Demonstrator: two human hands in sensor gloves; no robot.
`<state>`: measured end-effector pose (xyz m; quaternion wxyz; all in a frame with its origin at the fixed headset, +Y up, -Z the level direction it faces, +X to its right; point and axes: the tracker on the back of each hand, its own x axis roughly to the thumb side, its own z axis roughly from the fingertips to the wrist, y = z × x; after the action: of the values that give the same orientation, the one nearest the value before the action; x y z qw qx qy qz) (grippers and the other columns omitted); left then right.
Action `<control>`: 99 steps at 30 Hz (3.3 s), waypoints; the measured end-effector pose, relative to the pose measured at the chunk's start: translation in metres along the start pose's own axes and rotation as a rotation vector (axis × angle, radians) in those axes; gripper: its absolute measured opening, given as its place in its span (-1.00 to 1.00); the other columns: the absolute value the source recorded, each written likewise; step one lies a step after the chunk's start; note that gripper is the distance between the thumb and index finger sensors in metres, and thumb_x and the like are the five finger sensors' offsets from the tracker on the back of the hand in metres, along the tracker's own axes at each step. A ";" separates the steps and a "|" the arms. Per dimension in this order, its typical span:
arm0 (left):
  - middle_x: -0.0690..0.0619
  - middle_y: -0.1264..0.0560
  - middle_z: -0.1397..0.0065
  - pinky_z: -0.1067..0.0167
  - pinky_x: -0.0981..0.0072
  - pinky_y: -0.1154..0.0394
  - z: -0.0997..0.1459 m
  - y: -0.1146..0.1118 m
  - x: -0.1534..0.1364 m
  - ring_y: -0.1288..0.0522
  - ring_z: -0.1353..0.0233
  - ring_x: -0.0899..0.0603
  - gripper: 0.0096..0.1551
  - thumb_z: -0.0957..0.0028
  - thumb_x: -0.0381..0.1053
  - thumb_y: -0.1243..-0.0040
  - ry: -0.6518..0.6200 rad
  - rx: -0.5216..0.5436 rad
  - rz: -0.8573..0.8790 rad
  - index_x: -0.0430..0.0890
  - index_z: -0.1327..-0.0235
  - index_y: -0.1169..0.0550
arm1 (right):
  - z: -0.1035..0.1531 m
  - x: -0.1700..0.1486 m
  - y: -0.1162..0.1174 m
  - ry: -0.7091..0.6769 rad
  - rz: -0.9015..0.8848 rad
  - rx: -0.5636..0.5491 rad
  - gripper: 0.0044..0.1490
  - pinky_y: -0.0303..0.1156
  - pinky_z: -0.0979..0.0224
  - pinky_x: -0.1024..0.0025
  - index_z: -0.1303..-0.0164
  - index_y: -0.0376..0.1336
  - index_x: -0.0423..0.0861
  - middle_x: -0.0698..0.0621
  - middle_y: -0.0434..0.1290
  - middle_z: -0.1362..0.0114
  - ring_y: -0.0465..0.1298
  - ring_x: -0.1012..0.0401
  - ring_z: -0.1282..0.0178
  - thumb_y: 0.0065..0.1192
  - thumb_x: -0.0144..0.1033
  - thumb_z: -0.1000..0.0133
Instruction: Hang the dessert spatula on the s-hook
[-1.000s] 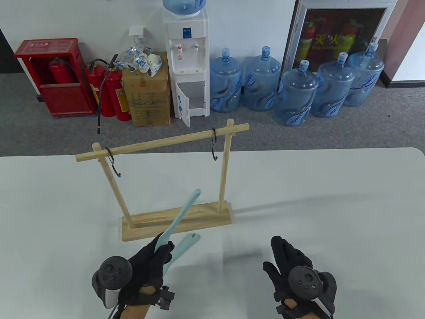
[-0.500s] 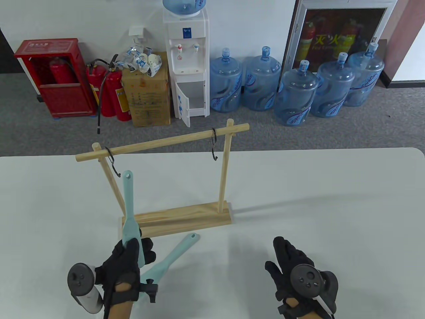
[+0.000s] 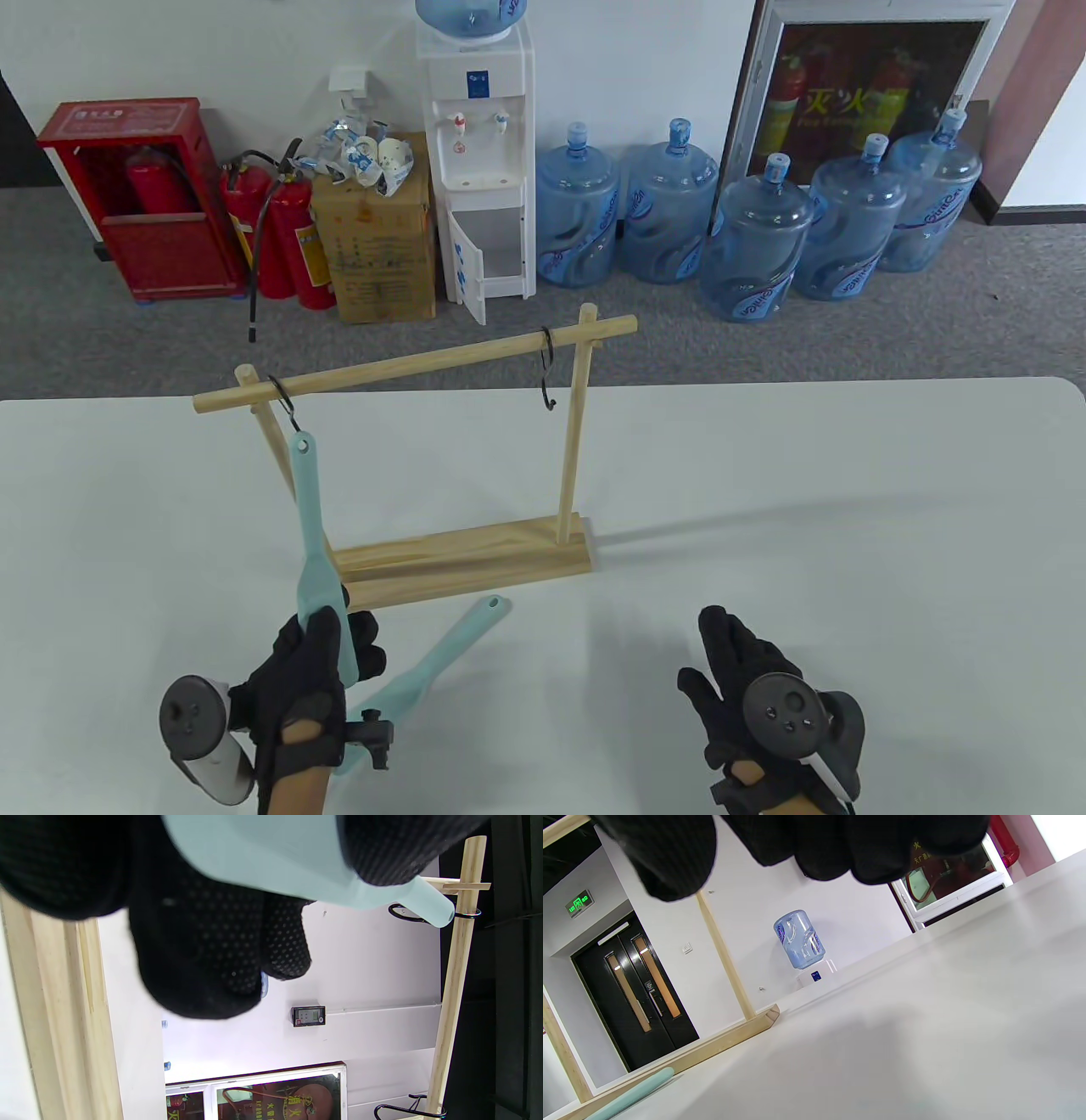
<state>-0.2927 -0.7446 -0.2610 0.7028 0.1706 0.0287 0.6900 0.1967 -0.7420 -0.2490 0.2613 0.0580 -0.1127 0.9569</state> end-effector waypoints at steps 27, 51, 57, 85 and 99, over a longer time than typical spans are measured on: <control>-0.06 -0.65 -0.29 -0.26 -0.24 -0.43 -0.020 0.003 -0.026 -0.71 -0.17 -0.18 -0.22 -0.04 0.36 -0.10 0.350 -0.095 -0.082 -0.07 -0.41 -0.47 | 0.000 -0.002 -0.001 0.009 -0.022 0.013 -0.06 0.13 -0.45 -0.23 -0.56 0.05 -0.05 -0.13 0.13 -0.53 0.28 -0.15 -0.44 0.21 0.09 0.00; -0.16 -0.25 -0.65 -0.49 -0.42 -0.08 -0.016 0.010 0.012 -0.26 -0.61 -0.45 -0.14 -0.08 0.30 -0.10 0.237 -0.036 -0.247 0.00 -0.58 -0.16 | -0.001 -0.006 -0.003 0.017 -0.045 0.020 -0.06 0.14 -0.44 -0.23 -0.55 0.06 -0.06 -0.14 0.15 -0.52 0.29 -0.16 -0.42 0.21 0.09 0.00; -0.15 -0.29 -0.64 -0.49 -0.42 -0.09 -0.009 0.002 0.026 -0.29 -0.59 -0.44 -0.10 -0.03 0.35 -0.13 0.107 -0.097 -0.593 0.00 -0.58 -0.19 | -0.001 -0.007 -0.002 0.020 -0.044 0.026 -0.06 0.14 -0.44 -0.23 -0.55 0.06 -0.06 -0.13 0.15 -0.52 0.30 -0.15 -0.42 0.21 0.09 0.00; -0.08 -0.02 -0.73 -0.53 -0.33 -0.09 0.012 -0.064 -0.026 -0.02 -0.65 -0.33 -0.04 0.06 0.36 -0.25 0.443 -0.647 -1.446 0.14 -0.57 -0.14 | -0.002 -0.008 0.003 0.030 -0.036 0.052 -0.07 0.15 -0.44 -0.23 -0.54 0.08 -0.07 -0.14 0.17 -0.51 0.31 -0.15 -0.41 0.22 0.09 0.00; -0.11 -0.47 -0.16 0.03 -0.06 -0.49 0.001 -0.060 -0.020 -0.48 0.01 -0.18 -0.19 0.18 0.18 -0.45 0.359 -0.577 -1.375 0.08 -0.38 -0.42 | -0.002 -0.007 0.006 0.035 -0.023 0.072 -0.08 0.16 -0.43 -0.23 -0.54 0.09 -0.07 -0.14 0.18 -0.51 0.32 -0.16 -0.40 0.21 0.09 0.00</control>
<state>-0.2353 -0.7637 -0.2804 0.9751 -0.1907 0.0609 0.0950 0.1996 -0.7500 -0.2533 0.2722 0.0518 -0.0729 0.9581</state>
